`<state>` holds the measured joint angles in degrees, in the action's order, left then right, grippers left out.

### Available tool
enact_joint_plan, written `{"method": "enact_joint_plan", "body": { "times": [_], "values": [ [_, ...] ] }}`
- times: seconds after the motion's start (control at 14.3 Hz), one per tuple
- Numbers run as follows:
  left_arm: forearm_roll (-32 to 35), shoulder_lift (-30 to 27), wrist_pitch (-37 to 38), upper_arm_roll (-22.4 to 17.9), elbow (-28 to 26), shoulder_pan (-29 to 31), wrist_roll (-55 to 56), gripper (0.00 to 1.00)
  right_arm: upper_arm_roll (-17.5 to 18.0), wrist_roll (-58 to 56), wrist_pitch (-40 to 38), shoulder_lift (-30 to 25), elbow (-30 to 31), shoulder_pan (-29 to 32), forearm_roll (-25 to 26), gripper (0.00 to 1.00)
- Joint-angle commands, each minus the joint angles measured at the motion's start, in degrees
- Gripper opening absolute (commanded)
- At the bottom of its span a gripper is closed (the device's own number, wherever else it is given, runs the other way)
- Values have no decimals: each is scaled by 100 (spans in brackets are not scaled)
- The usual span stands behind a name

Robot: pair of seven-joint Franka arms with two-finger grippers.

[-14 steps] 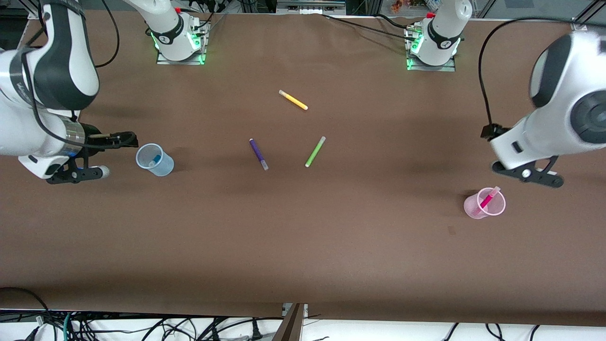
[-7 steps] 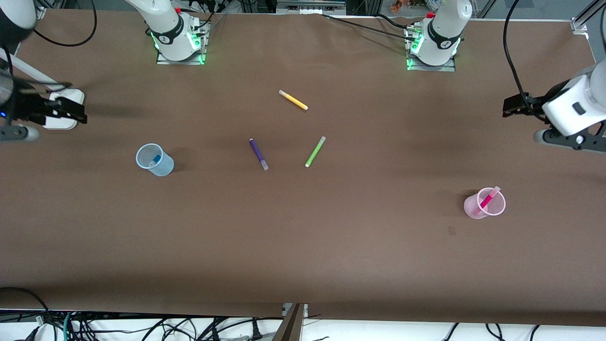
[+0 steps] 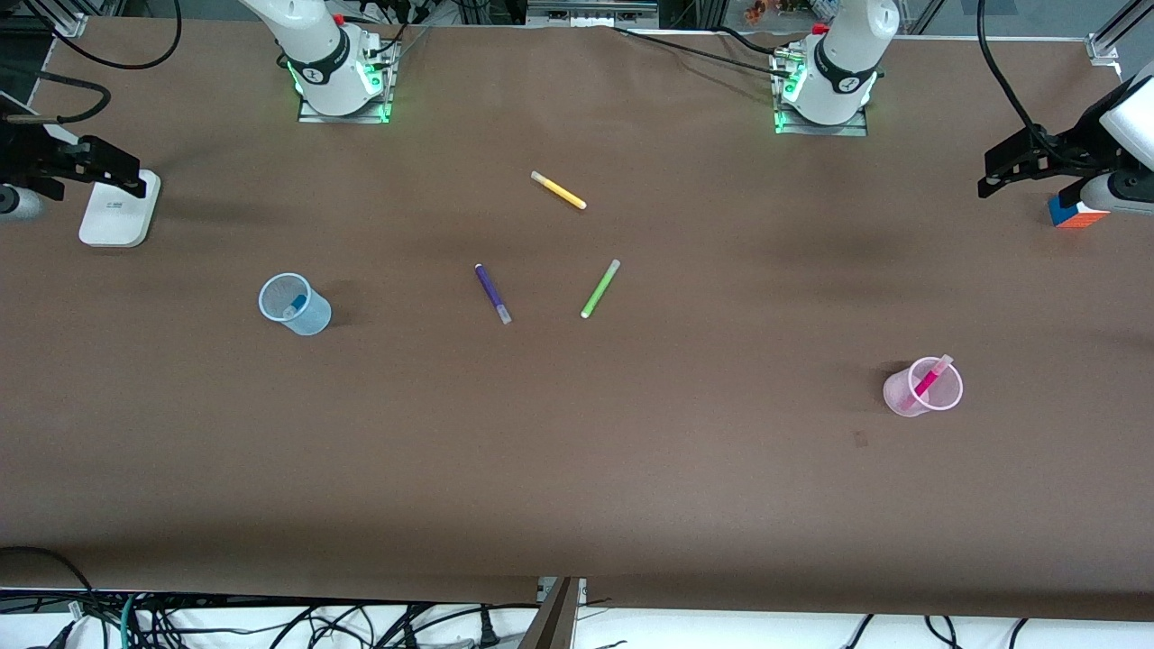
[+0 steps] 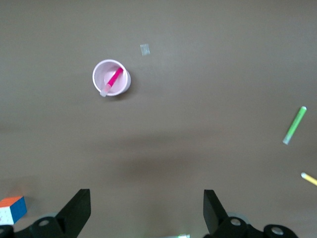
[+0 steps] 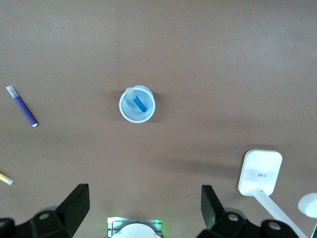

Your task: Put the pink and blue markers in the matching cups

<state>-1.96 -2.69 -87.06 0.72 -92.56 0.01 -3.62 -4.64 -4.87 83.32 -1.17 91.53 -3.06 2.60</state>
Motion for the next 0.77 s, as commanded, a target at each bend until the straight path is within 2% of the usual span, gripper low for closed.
{"method": "enact_joint_plan", "body": {
  "times": [0.0, 0.14, 0.49, 0.7],
  "values": [
    [178, -408, -470, -80, -746, -203, 221, 100, 121, 431, -192, -138, 102, 122, -14, 100],
    [187, -408, -417, -72, -746, -212, 546, 100, 121, 733, -211, -121, 84, 122, -146, 100],
    [205, -224, -373, -10, -579, -195, 591, 100, 42, 707, -430, 169, -372, 130, -137, 100],
    [187, -215, -373, -1, -579, -195, 573, 100, 33, 707, -430, 178, -382, 139, -137, 100]
  ]
}}
